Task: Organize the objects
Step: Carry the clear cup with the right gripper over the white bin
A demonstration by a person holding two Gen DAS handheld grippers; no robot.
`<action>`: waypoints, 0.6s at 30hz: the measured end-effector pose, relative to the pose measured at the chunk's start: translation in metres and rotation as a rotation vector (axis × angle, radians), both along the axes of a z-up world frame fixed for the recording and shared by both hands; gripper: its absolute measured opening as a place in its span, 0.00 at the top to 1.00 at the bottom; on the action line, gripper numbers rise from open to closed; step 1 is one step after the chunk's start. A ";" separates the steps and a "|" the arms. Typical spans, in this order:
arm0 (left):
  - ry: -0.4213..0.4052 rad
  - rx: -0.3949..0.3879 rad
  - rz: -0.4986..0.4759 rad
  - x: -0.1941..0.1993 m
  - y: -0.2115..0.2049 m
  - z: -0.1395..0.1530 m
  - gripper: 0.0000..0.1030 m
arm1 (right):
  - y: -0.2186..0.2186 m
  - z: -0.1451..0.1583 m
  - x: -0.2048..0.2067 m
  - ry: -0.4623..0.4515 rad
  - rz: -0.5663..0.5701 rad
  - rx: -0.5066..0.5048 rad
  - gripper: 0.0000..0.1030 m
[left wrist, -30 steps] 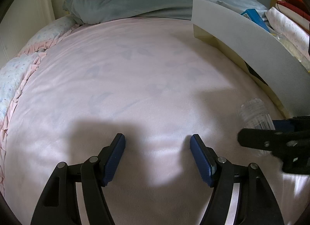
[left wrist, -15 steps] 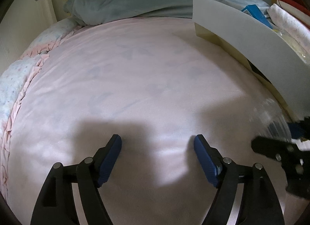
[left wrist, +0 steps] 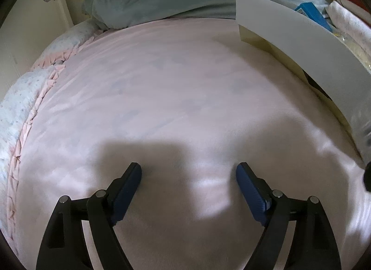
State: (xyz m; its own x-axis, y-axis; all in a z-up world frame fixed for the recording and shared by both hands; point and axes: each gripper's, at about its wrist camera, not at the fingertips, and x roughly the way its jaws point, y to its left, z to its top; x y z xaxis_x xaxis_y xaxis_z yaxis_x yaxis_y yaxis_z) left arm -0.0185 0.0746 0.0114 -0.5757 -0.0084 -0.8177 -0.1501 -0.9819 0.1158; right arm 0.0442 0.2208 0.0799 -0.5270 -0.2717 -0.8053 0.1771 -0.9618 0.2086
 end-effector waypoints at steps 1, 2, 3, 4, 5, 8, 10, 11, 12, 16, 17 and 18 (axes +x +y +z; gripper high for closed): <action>-0.004 -0.015 0.003 -0.001 0.003 0.001 0.20 | 0.002 0.001 0.000 0.002 -0.004 -0.008 0.61; -0.003 -0.028 0.005 0.000 0.007 0.003 0.27 | 0.003 0.002 -0.001 0.001 -0.008 -0.013 0.61; 0.009 -0.036 0.005 0.001 0.011 0.008 0.34 | 0.004 0.002 -0.001 -0.003 -0.014 -0.013 0.61; 0.020 -0.026 0.002 0.004 0.014 0.013 0.45 | 0.005 0.001 -0.002 -0.012 -0.021 -0.005 0.61; 0.036 0.008 -0.011 0.006 0.016 0.020 0.46 | 0.006 0.001 -0.002 -0.017 -0.023 -0.003 0.61; 0.085 0.078 -0.062 0.012 0.026 0.041 0.46 | 0.014 0.002 0.003 -0.016 -0.029 0.013 0.61; 0.132 0.100 -0.107 0.018 0.035 0.056 0.46 | 0.024 0.008 0.014 0.024 -0.044 0.031 0.61; 0.149 0.112 -0.119 0.020 0.037 0.062 0.46 | 0.026 0.010 0.017 0.037 -0.052 0.028 0.61; 0.167 0.136 -0.134 0.024 0.040 0.070 0.46 | 0.029 0.014 0.019 0.042 -0.058 0.013 0.61; 0.220 0.227 -0.171 0.031 0.041 0.097 0.50 | 0.032 0.045 0.025 0.111 -0.064 -0.056 0.61; 0.228 0.242 -0.181 0.033 0.041 0.103 0.49 | 0.032 0.052 0.027 0.139 -0.068 -0.049 0.61; 0.239 0.253 -0.189 0.035 0.041 0.107 0.49 | 0.032 0.059 0.031 0.167 -0.075 -0.039 0.61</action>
State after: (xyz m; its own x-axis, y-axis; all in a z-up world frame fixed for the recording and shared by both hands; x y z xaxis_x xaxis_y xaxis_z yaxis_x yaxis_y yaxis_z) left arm 0.0165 0.1159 0.1189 -0.7224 0.3010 -0.6226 -0.3293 -0.9414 -0.0730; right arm 0.0747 0.2532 0.1386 -0.6724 -0.2560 -0.6945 0.1405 -0.9654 0.2198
